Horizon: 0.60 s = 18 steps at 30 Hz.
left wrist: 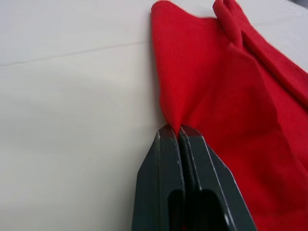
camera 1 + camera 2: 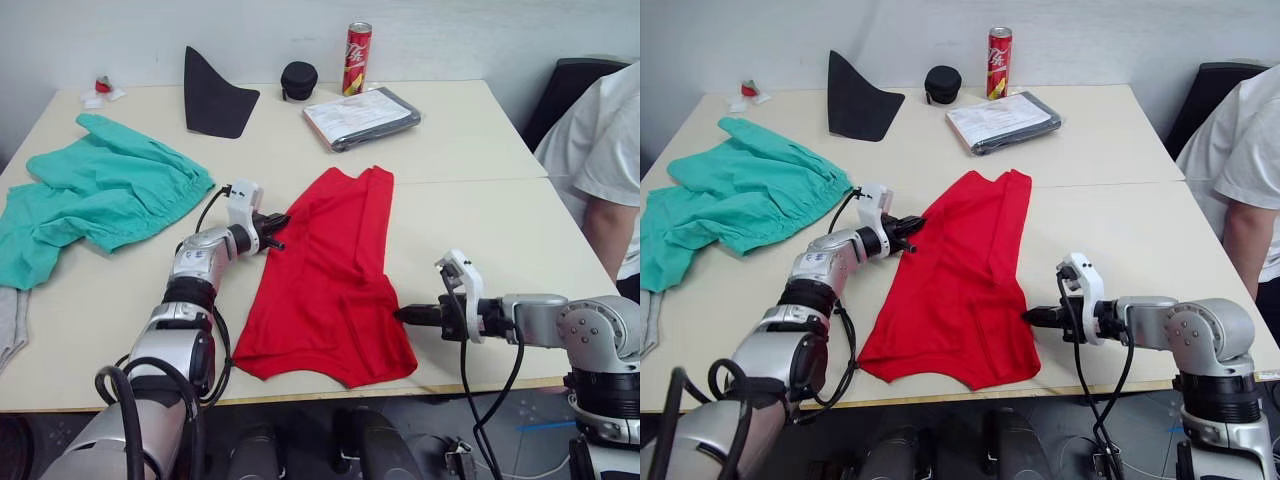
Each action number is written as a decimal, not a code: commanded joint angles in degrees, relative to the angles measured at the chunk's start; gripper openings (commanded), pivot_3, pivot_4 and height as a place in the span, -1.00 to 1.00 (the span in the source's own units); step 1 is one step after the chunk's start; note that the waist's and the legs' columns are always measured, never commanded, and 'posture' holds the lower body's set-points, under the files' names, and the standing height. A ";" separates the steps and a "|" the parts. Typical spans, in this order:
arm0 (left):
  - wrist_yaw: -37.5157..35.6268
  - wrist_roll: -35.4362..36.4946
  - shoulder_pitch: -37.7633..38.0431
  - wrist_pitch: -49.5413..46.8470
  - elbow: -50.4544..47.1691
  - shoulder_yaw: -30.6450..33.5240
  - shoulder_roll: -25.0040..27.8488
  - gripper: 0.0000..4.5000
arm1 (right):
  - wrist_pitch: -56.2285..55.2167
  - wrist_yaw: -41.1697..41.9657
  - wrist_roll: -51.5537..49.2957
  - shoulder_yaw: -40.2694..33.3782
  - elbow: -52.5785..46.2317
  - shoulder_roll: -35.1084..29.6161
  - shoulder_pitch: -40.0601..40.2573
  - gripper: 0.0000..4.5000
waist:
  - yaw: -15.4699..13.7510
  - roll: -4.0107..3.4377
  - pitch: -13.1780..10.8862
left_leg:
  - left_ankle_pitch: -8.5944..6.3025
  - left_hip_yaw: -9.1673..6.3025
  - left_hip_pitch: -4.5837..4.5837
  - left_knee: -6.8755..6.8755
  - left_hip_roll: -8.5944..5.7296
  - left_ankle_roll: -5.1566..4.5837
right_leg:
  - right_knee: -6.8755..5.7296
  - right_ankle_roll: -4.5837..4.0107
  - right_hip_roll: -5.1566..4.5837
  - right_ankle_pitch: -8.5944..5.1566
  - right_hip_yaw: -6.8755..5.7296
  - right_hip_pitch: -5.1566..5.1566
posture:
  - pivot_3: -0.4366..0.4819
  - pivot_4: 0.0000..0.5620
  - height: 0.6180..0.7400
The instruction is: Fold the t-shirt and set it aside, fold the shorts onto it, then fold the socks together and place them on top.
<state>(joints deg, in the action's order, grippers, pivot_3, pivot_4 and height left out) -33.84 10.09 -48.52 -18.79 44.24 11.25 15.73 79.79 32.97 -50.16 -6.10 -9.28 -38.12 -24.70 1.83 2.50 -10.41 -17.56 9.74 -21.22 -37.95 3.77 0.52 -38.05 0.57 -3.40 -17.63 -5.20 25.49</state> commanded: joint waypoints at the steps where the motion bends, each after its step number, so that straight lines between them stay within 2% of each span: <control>1: 3.60 2.94 6.78 -6.33 -15.36 1.65 0.43 -1.00 | -4.52 4.61 2.82 3.37 3.50 -1.29 -2.75 -0.99 | -0.01 0.00 0.00 | 0.00 0.01 0.01 -0.01 0.01 0.00 | -0.01 0.00 0.01 0.00 0.00 0.00 | -0.05 -0.47 1.00; 4: 5.00 5.15 10.95 -8.99 -22.47 2.65 0.36 -1.00 | -2.22 7.45 2.25 5.08 6.25 -1.27 -4.83 -0.99 | -0.27 0.00 0.00 | 0.01 -0.01 0.02 -0.02 0.01 0.01 | -0.02 0.00 0.00 0.00 0.00 0.00 | -0.05 -0.47 1.00; 6: 5.02 7.44 11.75 -10.21 -23.91 3.84 0.13 -1.00 | -2.94 8.72 2.43 5.37 6.43 -0.97 -5.16 -0.81 | -0.36 0.00 0.00 | 0.01 -0.01 0.02 -0.06 0.00 0.01 | -0.06 0.00 -0.03 0.00 0.00 -0.01 | -0.05 -0.47 1.00; 10: 0.18 3.74 15.02 -6.24 -26.47 -1.01 5.70 -0.56 | -8.77 9.78 4.14 3.22 4.79 -1.06 -3.96 -0.22 | -0.41 0.00 0.00 | 0.01 -0.03 0.00 -0.10 -0.04 -0.01 | -0.04 0.02 -0.06 0.02 0.00 -0.03 | -0.05 -0.47 1.00; 12: -1.72 3.15 17.18 -3.97 -28.55 -1.29 9.20 -0.29 | -17.02 13.69 5.60 0.96 1.63 -2.90 -1.03 0.06 | -0.26 -0.01 0.00 | 0.00 -0.02 0.00 -0.05 -0.03 0.00 | -0.01 0.02 -0.05 0.02 -0.01 -0.03 | -0.05 -0.47 1.00; 14: -6.08 0.94 20.93 0.90 -30.28 -2.85 14.73 0.03 | -33.37 20.94 13.14 1.76 -1.47 -7.51 4.43 0.40 | -0.33 -0.02 -0.01 | 0.00 -0.02 0.00 0.05 -0.01 0.01 | 0.07 0.02 -0.01 0.02 -0.03 -0.02 | -0.05 -0.47 1.00; 15: -8.16 -1.82 23.42 6.54 -30.44 -4.38 18.06 0.17 | -42.81 25.63 18.07 3.07 -1.81 -10.86 7.78 0.56 | -0.33 -0.03 -0.02 | -0.01 -0.02 0.00 0.08 -0.01 0.03 | 0.11 0.02 0.00 0.02 -0.04 -0.01 | -0.05 -0.47 1.00; 18: -14.63 -3.89 29.17 19.75 -30.76 -6.11 24.27 0.58 | -69.77 34.59 28.33 3.54 3.44 -14.80 14.28 1.00 | -0.28 -0.02 -0.01 | -0.05 0.05 0.04 0.21 -0.03 0.05 | 0.27 0.04 0.01 0.01 -0.05 -0.02 | -0.05 -0.47 1.00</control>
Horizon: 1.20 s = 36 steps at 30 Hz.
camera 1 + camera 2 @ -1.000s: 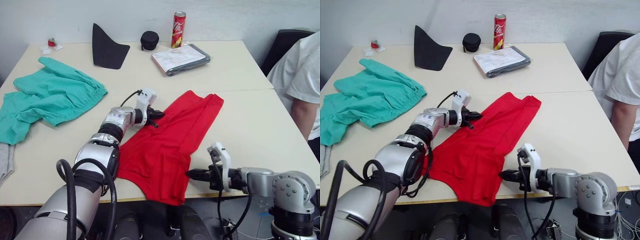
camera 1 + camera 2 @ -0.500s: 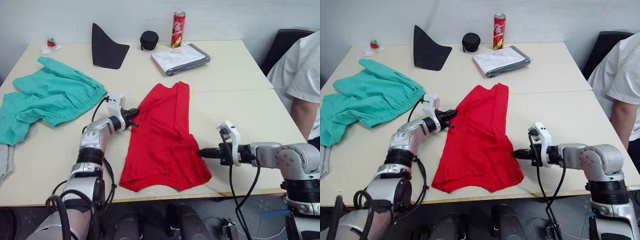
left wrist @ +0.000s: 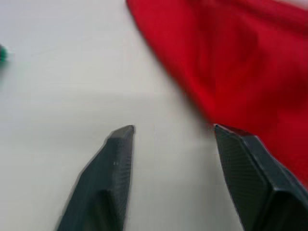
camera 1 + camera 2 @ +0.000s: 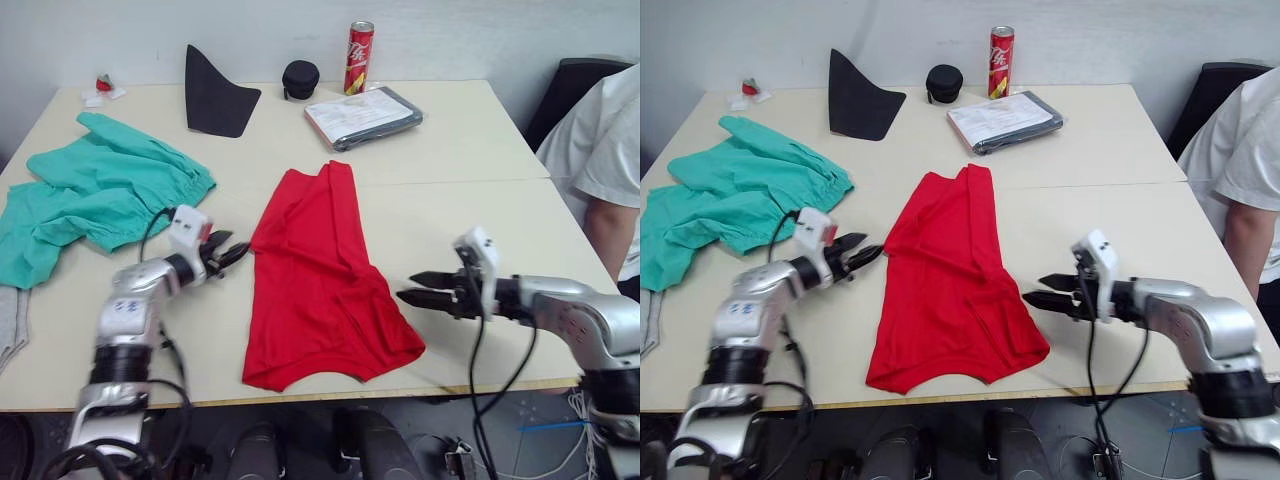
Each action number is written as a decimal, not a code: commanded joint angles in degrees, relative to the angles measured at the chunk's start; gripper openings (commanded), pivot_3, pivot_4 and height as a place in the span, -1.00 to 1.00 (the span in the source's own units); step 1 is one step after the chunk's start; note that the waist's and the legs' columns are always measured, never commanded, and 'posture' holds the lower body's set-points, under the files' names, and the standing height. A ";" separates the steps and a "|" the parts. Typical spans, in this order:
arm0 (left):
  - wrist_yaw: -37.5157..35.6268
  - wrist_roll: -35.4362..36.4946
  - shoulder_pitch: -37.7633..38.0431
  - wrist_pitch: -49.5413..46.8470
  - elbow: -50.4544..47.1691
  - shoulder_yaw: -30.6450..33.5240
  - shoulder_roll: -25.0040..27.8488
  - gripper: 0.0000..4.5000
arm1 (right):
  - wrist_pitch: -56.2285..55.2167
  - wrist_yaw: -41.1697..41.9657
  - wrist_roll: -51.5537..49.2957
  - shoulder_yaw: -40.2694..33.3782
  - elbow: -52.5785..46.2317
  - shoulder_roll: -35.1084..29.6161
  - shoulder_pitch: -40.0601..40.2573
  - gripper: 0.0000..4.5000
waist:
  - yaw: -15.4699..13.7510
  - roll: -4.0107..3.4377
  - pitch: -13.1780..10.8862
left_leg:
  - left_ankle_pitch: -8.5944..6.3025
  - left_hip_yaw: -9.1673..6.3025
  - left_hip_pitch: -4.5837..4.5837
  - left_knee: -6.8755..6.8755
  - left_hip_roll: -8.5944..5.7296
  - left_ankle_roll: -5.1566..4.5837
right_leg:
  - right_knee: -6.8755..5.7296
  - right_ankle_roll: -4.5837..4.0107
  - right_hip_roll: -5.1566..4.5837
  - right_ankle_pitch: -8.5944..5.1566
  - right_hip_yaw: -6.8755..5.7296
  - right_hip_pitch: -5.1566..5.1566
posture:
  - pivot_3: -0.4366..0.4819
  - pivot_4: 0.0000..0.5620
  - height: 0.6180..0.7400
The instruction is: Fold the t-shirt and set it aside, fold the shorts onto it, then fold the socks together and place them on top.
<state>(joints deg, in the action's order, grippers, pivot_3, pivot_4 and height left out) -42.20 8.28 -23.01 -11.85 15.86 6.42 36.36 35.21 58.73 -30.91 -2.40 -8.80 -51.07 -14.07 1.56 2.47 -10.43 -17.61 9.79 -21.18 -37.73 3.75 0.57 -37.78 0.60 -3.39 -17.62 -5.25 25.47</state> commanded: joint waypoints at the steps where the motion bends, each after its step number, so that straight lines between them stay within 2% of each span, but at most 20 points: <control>1: -8.78 -1.02 5.02 16.79 -2.69 -1.09 4.63 0.73 | -33.67 10.14 11.17 -0.87 6.10 -1.53 4.61 1.00 | -0.01 0.05 0.03 | -0.01 0.03 0.05 0.01 0.02 -0.01 | 0.03 0.00 0.00 0.00 0.00 -0.04 | -0.05 -0.47 1.00; 3: -15.88 1.19 6.63 29.54 -2.87 -1.76 6.07 0.98 | -53.21 12.40 17.34 0.48 13.79 -1.39 5.10 1.00 | -0.02 -0.01 -0.01 | -0.03 0.08 0.12 -0.05 0.00 -0.06 | 0.02 0.06 -0.04 0.04 0.01 -0.13 | -0.05 -0.47 1.00; 6: -21.60 0.00 6.57 41.34 -0.14 -4.35 7.45 0.98 | -70.40 12.49 22.33 2.78 22.01 0.87 3.06 1.00 | -0.12 -0.01 -0.01 | -0.04 0.11 0.11 -0.13 0.00 -0.10 | 0.01 0.07 -0.06 0.14 0.03 -0.14 | -0.05 -0.47 1.00; 9: -25.01 -1.94 5.22 50.94 3.34 -8.23 7.51 0.98 | -81.72 11.93 25.56 6.44 27.17 4.00 -0.17 1.00 | 0.05 -0.12 -0.06 | -0.03 0.13 0.17 -0.17 0.01 -0.09 | -0.08 0.03 -0.04 0.17 0.07 -0.14 | -0.05 -0.47 1.00; 14: -29.00 -1.68 3.08 59.21 6.18 -13.79 6.07 0.98 | -88.16 9.85 29.10 11.10 31.25 7.73 -4.20 1.00 | 0.23 -0.13 -0.04 | 0.02 0.22 0.43 -0.20 0.11 -0.04 | -0.14 -0.03 0.06 0.14 0.18 -0.29 | -0.05 -0.47 1.00; 18: -31.30 -0.22 1.45 62.42 6.76 -17.63 4.59 0.98 | -88.64 8.87 30.44 14.45 32.31 9.73 -6.48 1.00 | 0.20 -0.16 0.01 | -0.12 0.19 1.06 -0.10 0.18 -0.03 | -0.01 -0.14 0.08 0.05 0.18 -1.02 | -0.05 -0.47 1.00; 23: -33.32 1.32 0.70 65.74 8.59 -20.10 4.22 0.98 | -87.15 9.29 29.13 17.09 30.66 9.71 -6.38 1.00 | 0.18 -0.20 0.07 | -0.13 0.18 1.07 -0.10 0.21 -0.04 | -0.04 -0.18 0.09 0.03 0.19 -1.02 | -0.05 -0.47 1.00; 26: -34.12 1.78 0.42 67.27 9.65 -21.36 4.29 1.00 | -86.27 9.16 28.39 17.61 29.19 9.61 -5.72 0.73 | 0.19 -0.25 0.10 | -0.14 0.18 1.07 -0.10 0.23 -0.03 | -0.04 -0.20 0.11 0.01 0.18 -1.02 | -0.05 -0.47 1.00; 33: -35.20 2.72 0.44 68.74 11.34 -22.65 5.49 1.00 | -85.58 8.19 27.67 17.95 27.33 8.58 -4.51 -0.42 | 0.21 -0.31 0.13 | -0.14 0.18 1.07 -0.10 0.22 -0.04 | -0.04 -0.21 0.11 0.00 0.18 -1.01 | -0.05 -0.47 1.00; 34: -35.18 2.79 0.45 68.76 11.38 -22.79 5.49 0.82 | -85.56 8.02 27.62 17.98 27.15 8.50 -4.38 -0.58 | 0.22 -0.32 0.13 | -0.14 0.18 1.07 -0.10 0.22 -0.04 | -0.04 -0.21 0.11 0.00 0.19 -1.01 | -0.05 -0.47 1.00; 36: -35.00 2.79 0.51 68.68 11.24 -23.11 5.32 0.58 | -85.34 7.65 27.57 18.10 26.60 8.43 -4.12 -0.90 | 0.13 -0.36 0.10 | -0.14 0.18 1.06 -0.10 0.22 -0.04 | -0.05 -0.21 0.11 0.00 0.19 -1.00 | -0.05 -0.47 1.00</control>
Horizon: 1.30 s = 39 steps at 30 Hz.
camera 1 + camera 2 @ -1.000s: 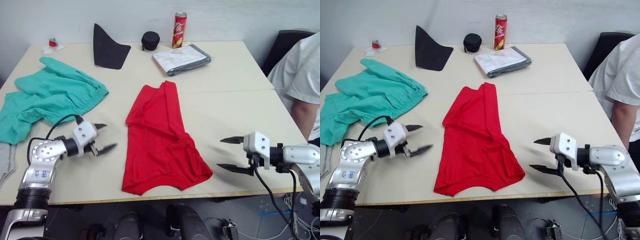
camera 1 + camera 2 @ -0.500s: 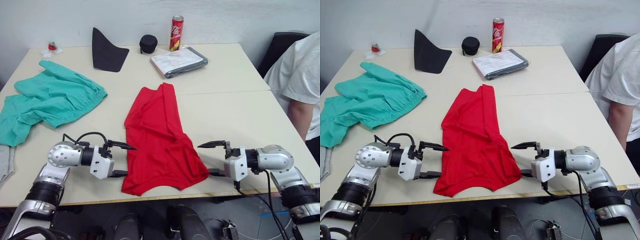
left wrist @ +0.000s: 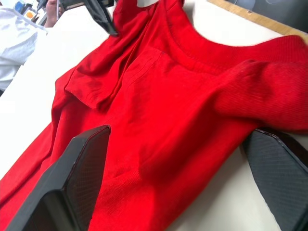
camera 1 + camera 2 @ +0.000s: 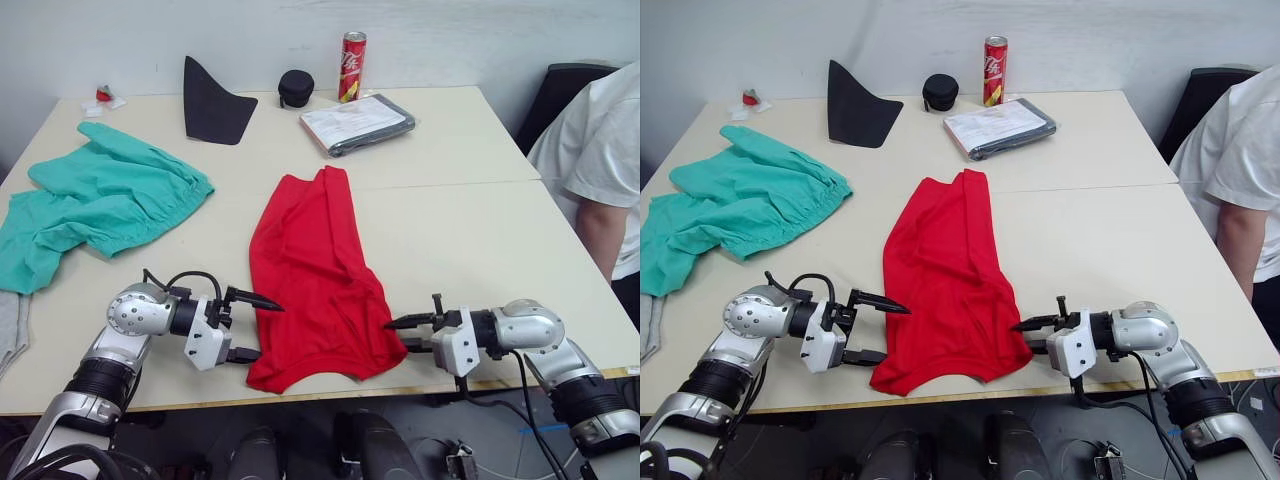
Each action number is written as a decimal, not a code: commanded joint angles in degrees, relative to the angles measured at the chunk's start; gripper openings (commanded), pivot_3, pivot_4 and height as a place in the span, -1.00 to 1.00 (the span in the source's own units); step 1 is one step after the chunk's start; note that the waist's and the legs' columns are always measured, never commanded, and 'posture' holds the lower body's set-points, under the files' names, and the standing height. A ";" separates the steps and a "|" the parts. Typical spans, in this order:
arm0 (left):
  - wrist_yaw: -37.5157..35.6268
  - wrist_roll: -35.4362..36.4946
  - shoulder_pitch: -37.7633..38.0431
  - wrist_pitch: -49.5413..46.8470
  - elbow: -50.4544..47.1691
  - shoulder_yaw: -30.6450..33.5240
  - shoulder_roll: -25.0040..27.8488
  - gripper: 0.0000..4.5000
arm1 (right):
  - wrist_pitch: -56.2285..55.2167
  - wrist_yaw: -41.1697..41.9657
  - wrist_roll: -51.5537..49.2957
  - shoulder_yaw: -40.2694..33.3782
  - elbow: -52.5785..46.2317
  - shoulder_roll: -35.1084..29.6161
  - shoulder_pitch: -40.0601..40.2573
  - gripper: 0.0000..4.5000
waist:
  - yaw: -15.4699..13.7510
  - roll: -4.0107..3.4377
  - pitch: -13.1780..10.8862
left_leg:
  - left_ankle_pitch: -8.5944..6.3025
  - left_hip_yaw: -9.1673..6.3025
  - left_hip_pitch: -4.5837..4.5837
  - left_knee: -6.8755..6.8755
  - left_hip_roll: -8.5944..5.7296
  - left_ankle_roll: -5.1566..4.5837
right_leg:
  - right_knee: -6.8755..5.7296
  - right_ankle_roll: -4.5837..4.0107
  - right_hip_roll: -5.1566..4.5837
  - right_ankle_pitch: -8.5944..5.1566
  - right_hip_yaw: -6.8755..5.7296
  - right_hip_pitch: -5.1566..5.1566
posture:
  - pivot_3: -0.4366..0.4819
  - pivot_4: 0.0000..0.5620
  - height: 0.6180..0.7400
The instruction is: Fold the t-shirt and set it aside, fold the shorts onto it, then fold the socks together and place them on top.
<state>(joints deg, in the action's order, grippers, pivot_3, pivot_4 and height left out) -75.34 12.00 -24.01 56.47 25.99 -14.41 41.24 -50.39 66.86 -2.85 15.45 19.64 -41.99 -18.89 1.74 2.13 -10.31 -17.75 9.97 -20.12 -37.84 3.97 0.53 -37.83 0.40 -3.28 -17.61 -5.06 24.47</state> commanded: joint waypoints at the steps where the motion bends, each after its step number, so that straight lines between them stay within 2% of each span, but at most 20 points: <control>1: -1.71 -1.03 1.50 0.31 1.07 -2.38 0.31 0.43 | 0.36 -0.61 -0.49 0.32 -2.13 -0.67 0.79 -1.00 | -0.08 -0.04 -0.03 | 0.00 0.00 -0.01 0.00 -0.01 0.00 | 0.00 0.00 0.00 0.00 0.00 0.00 | -0.05 -0.47 1.00; 10: -1.78 -0.86 3.14 -0.57 -0.50 -3.29 0.81 -0.96 | 2.29 -1.26 -1.15 0.12 -5.14 -1.02 2.21 -1.00 | -0.22 -0.09 -0.02 | -0.02 -0.03 -0.03 -0.03 -0.04 -0.04 | 0.00 0.01 -0.05 0.00 0.00 0.00 | -0.05 -0.47 1.00; 16: -1.68 3.93 6.18 -6.00 -5.07 -0.40 4.08 -0.99 | 6.61 -1.59 -3.99 -1.63 -11.26 -3.55 6.07 -1.00 | 0.10 -0.38 -0.06 | -0.05 -0.02 -0.04 0.01 0.00 -0.03 | 0.00 0.01 0.00 -0.04 0.00 0.05 | -0.05 -0.47 1.00; 19: -2.10 8.93 11.50 -11.72 -11.50 2.36 8.41 -0.99 | 9.70 -1.32 -7.21 -3.50 -16.42 -6.67 9.50 -1.00 | 0.11 -0.46 -0.12 | -0.07 -0.03 -0.08 0.03 0.05 0.00 | 0.00 0.01 0.03 -0.07 0.00 0.11 | -0.05 -0.47 1.00; 23: -1.03 12.17 18.28 -17.53 -17.69 6.76 12.19 -0.99 | 11.20 -1.84 -9.24 -6.04 -21.29 -9.92 14.58 -1.00 | -0.18 -0.53 -0.18 | -0.18 -0.06 -0.08 0.02 0.06 -0.02 | 0.02 0.02 0.03 -0.10 0.00 0.10 | -0.05 -0.47 1.00; 31: 2.65 12.76 31.43 -24.63 -28.52 14.09 14.55 -0.99 | 14.99 -3.49 -10.16 -9.70 -30.35 -13.28 27.61 -1.00 | -0.32 -0.53 -0.18 | -0.34 -0.11 -0.12 0.03 0.00 -0.10 | 0.09 0.13 0.00 -0.17 0.00 0.08 | -0.05 -0.47 1.00; 39: 4.56 13.85 38.40 -35.07 -36.45 20.47 16.07 -0.99 | 29.17 -3.29 -15.77 -12.72 -43.64 -17.22 36.72 -1.00 | -0.35 -0.49 -0.21 | -0.55 -0.16 -0.11 0.09 -0.03 -0.40 | 0.13 0.16 0.00 -0.20 0.01 0.06 | -0.05 -0.47 1.00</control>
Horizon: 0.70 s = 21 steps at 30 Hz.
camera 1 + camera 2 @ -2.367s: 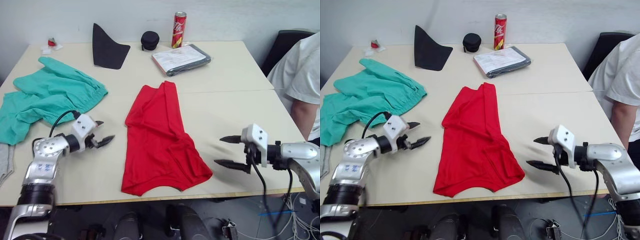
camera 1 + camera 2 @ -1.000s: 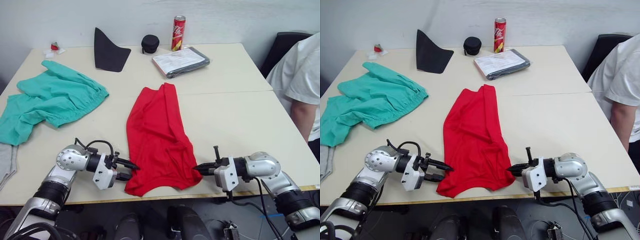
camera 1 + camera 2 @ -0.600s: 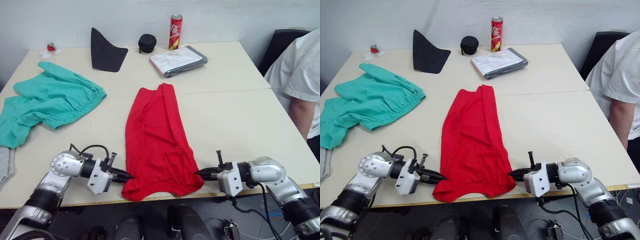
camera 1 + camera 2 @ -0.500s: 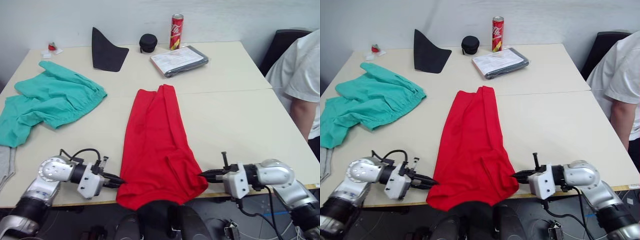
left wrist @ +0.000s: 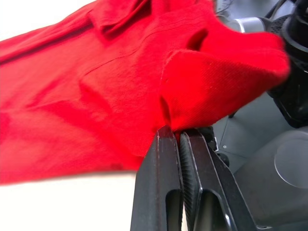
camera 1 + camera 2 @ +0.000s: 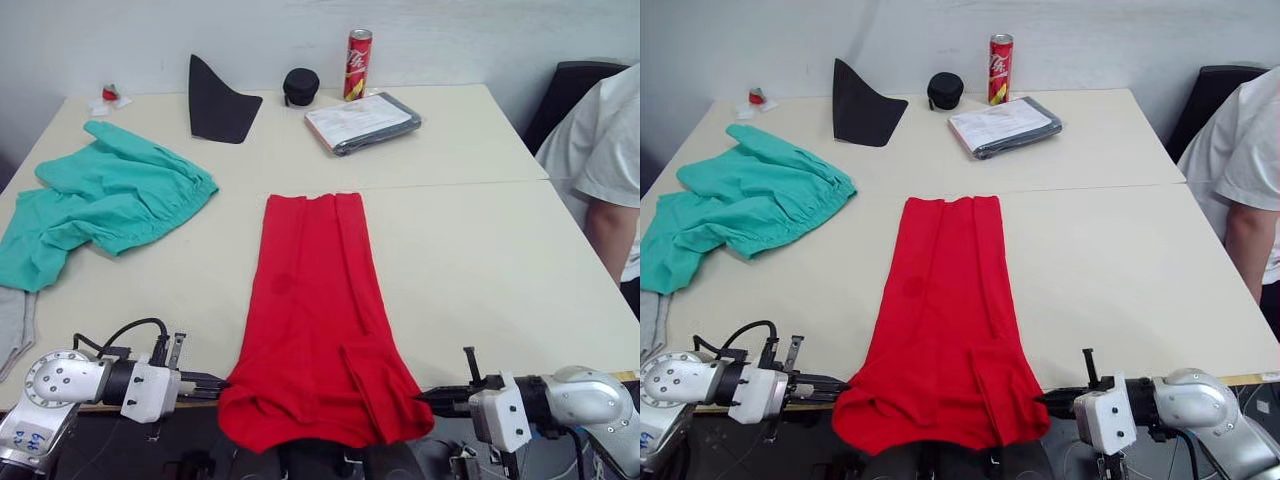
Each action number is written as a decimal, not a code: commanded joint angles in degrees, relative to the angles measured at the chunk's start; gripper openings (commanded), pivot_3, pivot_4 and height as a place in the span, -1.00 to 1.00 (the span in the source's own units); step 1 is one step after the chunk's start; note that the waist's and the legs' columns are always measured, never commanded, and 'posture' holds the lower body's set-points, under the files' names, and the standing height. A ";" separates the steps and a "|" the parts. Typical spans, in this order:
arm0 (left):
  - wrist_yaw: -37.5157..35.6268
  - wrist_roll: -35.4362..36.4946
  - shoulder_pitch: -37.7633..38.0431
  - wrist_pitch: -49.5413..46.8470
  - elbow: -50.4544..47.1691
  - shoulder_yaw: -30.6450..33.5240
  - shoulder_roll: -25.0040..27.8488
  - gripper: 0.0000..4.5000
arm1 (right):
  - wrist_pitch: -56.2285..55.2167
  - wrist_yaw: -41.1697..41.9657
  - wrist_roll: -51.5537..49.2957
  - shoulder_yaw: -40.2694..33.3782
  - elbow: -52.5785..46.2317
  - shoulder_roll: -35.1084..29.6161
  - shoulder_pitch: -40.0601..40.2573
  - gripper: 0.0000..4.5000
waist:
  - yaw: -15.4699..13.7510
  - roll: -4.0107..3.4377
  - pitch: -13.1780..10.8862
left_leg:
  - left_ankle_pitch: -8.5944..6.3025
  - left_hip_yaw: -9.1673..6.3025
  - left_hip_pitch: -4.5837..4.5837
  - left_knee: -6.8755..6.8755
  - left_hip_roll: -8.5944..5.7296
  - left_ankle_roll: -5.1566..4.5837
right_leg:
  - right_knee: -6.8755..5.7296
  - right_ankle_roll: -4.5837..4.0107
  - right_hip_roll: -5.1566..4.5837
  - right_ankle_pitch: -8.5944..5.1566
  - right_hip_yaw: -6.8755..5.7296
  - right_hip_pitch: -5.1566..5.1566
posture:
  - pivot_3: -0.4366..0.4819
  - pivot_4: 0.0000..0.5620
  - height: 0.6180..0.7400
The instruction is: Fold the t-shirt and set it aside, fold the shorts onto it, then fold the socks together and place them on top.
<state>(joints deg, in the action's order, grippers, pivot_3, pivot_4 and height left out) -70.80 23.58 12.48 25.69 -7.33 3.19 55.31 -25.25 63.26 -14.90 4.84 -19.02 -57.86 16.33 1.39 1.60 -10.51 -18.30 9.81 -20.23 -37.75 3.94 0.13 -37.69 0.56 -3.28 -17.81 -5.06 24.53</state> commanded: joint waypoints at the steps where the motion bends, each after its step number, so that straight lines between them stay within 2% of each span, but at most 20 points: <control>1: -0.30 2.93 2.49 -6.41 -4.01 3.18 2.36 -0.99 | 5.07 0.41 -4.53 -2.21 -5.85 -1.21 1.35 -1.00 | 0.03 0.08 -0.03 | 0.00 -0.01 0.00 0.04 0.00 0.00 | 0.01 -0.01 0.02 -0.03 0.00 0.00 | -0.05 -0.47 1.00; 3: -0.77 5.24 3.23 -12.20 -6.18 3.37 3.63 -0.99 | 6.60 0.91 -5.88 -2.44 -6.70 -0.78 -0.01 -1.00 | 0.14 0.10 -0.04 | 0.00 -0.02 0.00 0.07 0.02 0.01 | 0.01 -0.01 0.05 -0.04 0.00 0.01 | -0.05 -0.47 1.00; 7: 0.33 10.69 -1.60 -23.97 -7.78 4.30 4.24 -0.99 | 15.45 1.52 -14.04 -4.20 -6.61 -0.44 -6.36 -1.00 | 0.06 0.15 -0.10 | 0.00 -0.02 0.00 0.07 0.00 0.00 | 0.04 -0.01 0.04 -0.04 0.00 0.00 | -0.05 -0.47 1.00; 12: 4.61 15.38 -21.71 -35.65 0.46 4.47 -0.80 -0.99 | 27.71 0.36 -22.06 -6.48 1.53 2.99 -25.09 -1.00 | -0.13 0.24 -0.21 | 0.17 -0.11 -0.04 0.00 -0.09 -0.02 | 0.02 -0.01 0.02 0.01 0.01 -0.03 | -0.05 -0.47 1.00; 16: 8.31 11.08 -38.30 -40.96 13.41 1.70 -6.27 -0.99 | 28.27 1.03 -17.02 -4.14 15.98 9.41 -41.41 -1.00 | -0.03 0.25 -0.22 | 0.34 -0.10 -0.11 -0.03 -0.11 0.33 | -0.06 -0.01 0.04 0.05 -0.01 0.06 | -0.05 -0.47 1.00; 19: 13.50 4.13 -49.81 -39.18 27.95 -0.61 -12.62 -0.99 | 25.02 1.04 -10.01 -1.34 31.94 15.56 -53.52 -1.00 | 0.21 0.26 -0.22 | 0.38 0.02 -0.12 -0.18 -0.10 0.37 | -0.11 -0.01 0.06 0.04 -0.03 0.05 | -0.05 -0.47 1.00; 21: 13.78 1.17 -55.21 -37.94 36.09 -1.80 -16.16 -0.99 | 22.40 0.71 -5.52 0.27 42.64 19.15 -59.83 -1.00 | 0.31 0.26 -0.23 | 0.40 0.12 -0.20 -0.25 -0.11 0.33 | -0.16 0.01 0.05 0.05 -0.02 0.16 | -0.05 -0.47 1.00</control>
<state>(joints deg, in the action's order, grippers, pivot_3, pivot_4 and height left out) -57.79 27.28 -40.52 -13.42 23.72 1.76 40.01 -0.24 64.30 -23.62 4.79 17.12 -39.79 -40.70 1.70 1.86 -10.74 -17.89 9.97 -20.42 -38.00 3.85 0.46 -37.86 0.57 -3.24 -17.76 -5.06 24.71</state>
